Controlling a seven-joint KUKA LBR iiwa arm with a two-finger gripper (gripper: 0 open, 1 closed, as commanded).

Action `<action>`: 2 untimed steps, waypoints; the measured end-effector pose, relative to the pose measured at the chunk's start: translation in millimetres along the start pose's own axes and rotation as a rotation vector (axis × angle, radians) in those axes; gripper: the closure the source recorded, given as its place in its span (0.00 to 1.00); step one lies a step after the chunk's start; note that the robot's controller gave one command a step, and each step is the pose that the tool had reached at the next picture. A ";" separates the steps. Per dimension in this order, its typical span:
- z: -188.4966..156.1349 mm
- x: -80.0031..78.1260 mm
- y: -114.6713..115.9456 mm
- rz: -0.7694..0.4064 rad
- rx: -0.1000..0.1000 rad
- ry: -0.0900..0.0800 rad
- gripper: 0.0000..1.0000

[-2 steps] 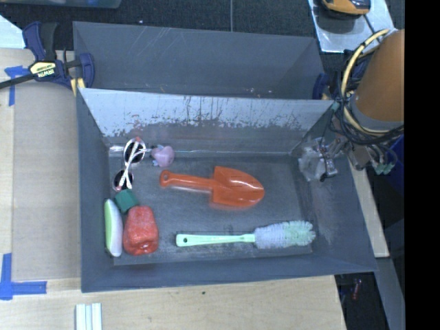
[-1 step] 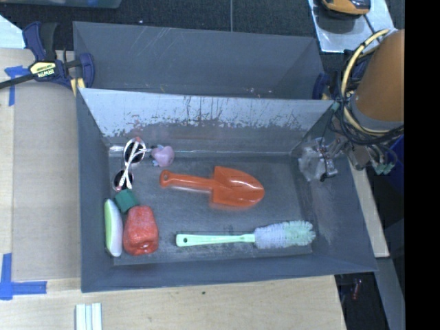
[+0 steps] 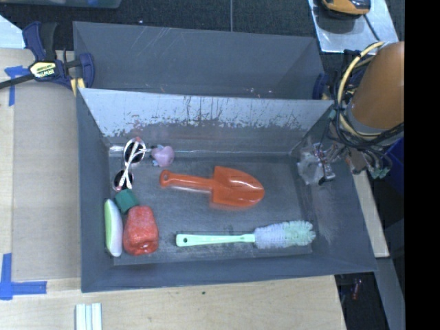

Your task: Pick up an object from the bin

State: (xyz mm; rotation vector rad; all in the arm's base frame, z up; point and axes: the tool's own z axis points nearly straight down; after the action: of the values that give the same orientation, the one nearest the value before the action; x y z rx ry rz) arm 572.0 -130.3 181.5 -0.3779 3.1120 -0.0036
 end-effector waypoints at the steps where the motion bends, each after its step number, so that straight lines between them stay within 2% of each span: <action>1: 23.1 49.7 72.4 -0.061 0.001 -0.004 1.00; 2: 48.2 60.3 95.6 -0.057 -0.002 -0.003 1.00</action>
Offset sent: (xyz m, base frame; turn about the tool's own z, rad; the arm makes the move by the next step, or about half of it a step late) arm -0.0531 0.0612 -0.0909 0.0411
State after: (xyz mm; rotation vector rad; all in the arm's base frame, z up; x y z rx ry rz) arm 490.9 -51.9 132.6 -0.4665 3.0977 -0.0002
